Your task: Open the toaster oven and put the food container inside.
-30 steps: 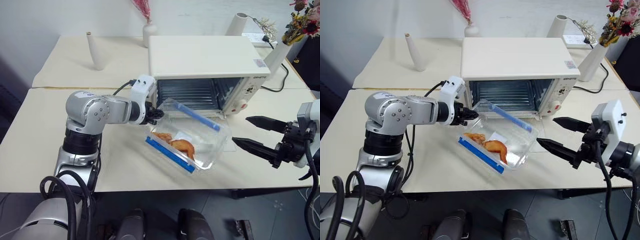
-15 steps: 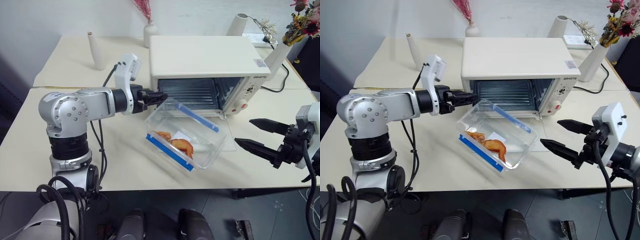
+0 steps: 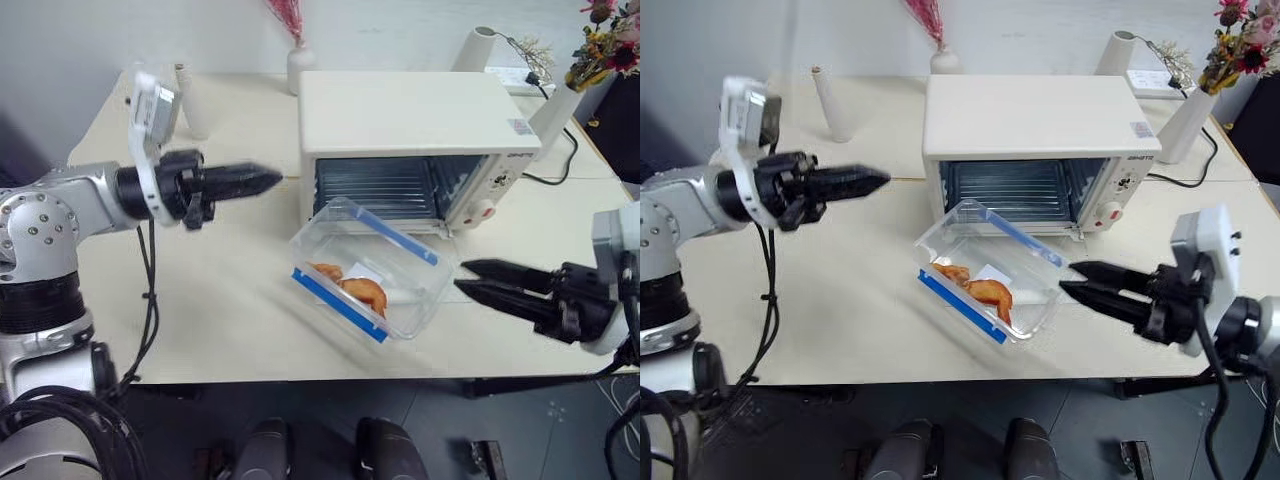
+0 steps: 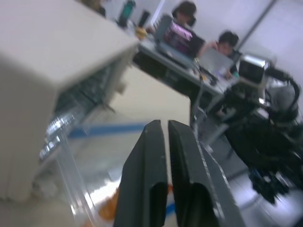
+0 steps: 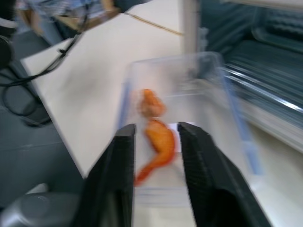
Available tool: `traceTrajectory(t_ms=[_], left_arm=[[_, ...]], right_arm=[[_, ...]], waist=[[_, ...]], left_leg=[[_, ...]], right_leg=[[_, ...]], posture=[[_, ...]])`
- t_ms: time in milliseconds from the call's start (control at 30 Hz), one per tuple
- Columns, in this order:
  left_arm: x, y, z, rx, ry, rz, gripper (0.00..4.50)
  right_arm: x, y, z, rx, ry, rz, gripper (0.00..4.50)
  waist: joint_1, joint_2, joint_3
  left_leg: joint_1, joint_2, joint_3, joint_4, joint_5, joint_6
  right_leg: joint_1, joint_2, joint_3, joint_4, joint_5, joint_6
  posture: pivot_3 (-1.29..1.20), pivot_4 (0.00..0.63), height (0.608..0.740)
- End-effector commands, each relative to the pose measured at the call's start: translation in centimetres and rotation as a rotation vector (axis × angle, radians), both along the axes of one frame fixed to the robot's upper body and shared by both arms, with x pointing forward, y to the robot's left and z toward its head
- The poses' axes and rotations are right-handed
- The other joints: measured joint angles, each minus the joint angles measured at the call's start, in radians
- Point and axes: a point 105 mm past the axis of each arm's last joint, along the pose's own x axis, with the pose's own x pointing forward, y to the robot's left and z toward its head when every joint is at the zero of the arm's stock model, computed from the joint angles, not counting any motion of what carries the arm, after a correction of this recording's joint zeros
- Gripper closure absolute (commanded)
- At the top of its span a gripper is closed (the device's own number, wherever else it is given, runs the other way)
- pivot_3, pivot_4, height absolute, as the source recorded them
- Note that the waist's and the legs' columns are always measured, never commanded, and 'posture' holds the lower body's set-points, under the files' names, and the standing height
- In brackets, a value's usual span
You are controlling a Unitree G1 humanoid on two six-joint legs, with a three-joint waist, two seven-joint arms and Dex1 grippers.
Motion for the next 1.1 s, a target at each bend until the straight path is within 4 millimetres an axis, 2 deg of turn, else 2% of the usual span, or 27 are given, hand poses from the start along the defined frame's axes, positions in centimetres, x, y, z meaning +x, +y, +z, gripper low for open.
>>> traceTrajectory(t_ms=[33, 67, 167, 300, 400, 533, 700, 767, 900, 1100], left_arm=[[-1.6, 0.1, -0.6, 0.082, -0.035, -0.149, 4.5], [-2.0, 0.3, -1.2, 0.118, -0.028, -0.188, 4.5], [-2.8, 0.8, -3.7, 0.266, -0.046, -0.28, 4.5], [-2.3, 1.2, -6.5, 0.421, -0.087, -0.314, 4.5], [-1.6, 1.3, -7.9, 0.482, -0.116, -0.325, 4.5], [-0.9, 1.0, -8.2, 0.488, -0.125, -0.339, 4.5], [-0.1, 0.1, -8.3, 0.504, -0.147, -0.356, 4.5], [0.2, -0.3, -8.1, 0.493, -0.155, -0.359, 4.5], [0.5, -1.1, -7.8, 0.466, -0.163, -0.354, 4.5], [0.9, -2.7, -8.1, 0.415, -0.187, -0.323, 4.5]], right_arm=[[-2.3, 1.6, -0.1, 0.002, 0.047, 0.105, 4.22], [-2.7, 1.8, -0.3, 0.004, 0.069, 0.125, 4.48], [-3.5, 2.6, -1.3, -0.019, 0.117, 0.162, 4.48], [-4.4, 3.6, -2.6, -0.034, 0.174, 0.208, 4.48], [-4.1, 4.4, -4.2, -0.051, 0.197, 0.199, 4.48], [-3.8, 5.4, -5.8, -0.058, 0.213, 0.197, 4.48], [-1.6, 5.5, -7.4, -0.048, 0.192, 0.112, 4.48], [-0.2, 5.1, -7.8, -0.065, 0.166, 0.057, 4.48], [1.5, 4.1, -8.0, -0.102, 0.127, -0.003, 4.48], [4.4, 2.1, -7.5, -0.142, 0.051, -0.066, 4.48]], waist=[[0.001, 0.0, 0.0], [0.0, 0.0, 0.0], [-0.006, 0.0, 0.0], [-0.006, 0.0, 0.0], [-0.006, 0.0, 0.0], [-0.006, 0.0, 0.0], [-0.007, -0.001, 0.0], [-0.007, -0.001, 0.0], [-0.007, -0.001, 0.0], [-0.008, -0.001, 0.0]], left_leg=[[0.0, 0.0, 0.0, 0.0, 0.0, 0.0], [0.0, 0.0, 0.0, 0.0, 0.0, 0.0], [0.0, 0.0, 0.001, -0.001, 0.0, 0.0], [0.0, 0.001, 0.001, -0.001, 0.0, 0.001], [0.0, 0.001, 0.001, -0.001, -0.001, 0.001], [-0.001, 0.0, 0.001, 0.0, -0.001, 0.002], [-0.002, 0.0, 0.001, 0.0, -0.001, 0.003], [-0.001, 0.0, 0.001, 0.0, -0.001, 0.003], [-0.002, 0.001, 0.001, 0.0, -0.001, 0.003], [-0.002, 0.001, 0.001, 0.001, -0.001, 0.003]], right_leg=[[0.0, 0.0, 0.0, -0.001, 0.0, 0.0], [0.0, 0.0, 0.0, -0.001, 0.0, 0.0], [0.0, 0.0, 0.0, -0.001, 0.0, 0.0], [0.0, 0.0, 0.0, -0.001, 0.0, 0.0], [0.0, 0.0, 0.001, -0.001, 0.0, 0.0], [-0.001, 0.0, 0.001, -0.001, 0.0, 0.0], [-0.001, 0.0, 0.001, -0.001, 0.0, 0.0], [-0.002, 0.0, 0.001, 0.0, 0.0, 0.0], [-0.002, 0.0, 0.001, 0.001, 0.0, 0.0], [-0.002, 0.0, 0.001, 0.001, 0.0, 0.0]], posture=[[0.0, 0.15, 0.74], [0.0, 0.15, 0.74], [0.0, 0.15, 0.74], [0.0, 0.15, 0.74], [0.0, 0.15, 0.74], [0.0, 0.15, 0.74], [0.0, 0.15, 0.74], [0.0, 0.15, 0.74], [0.0, 0.15, 0.74], [0.0, 0.15, 0.74]])
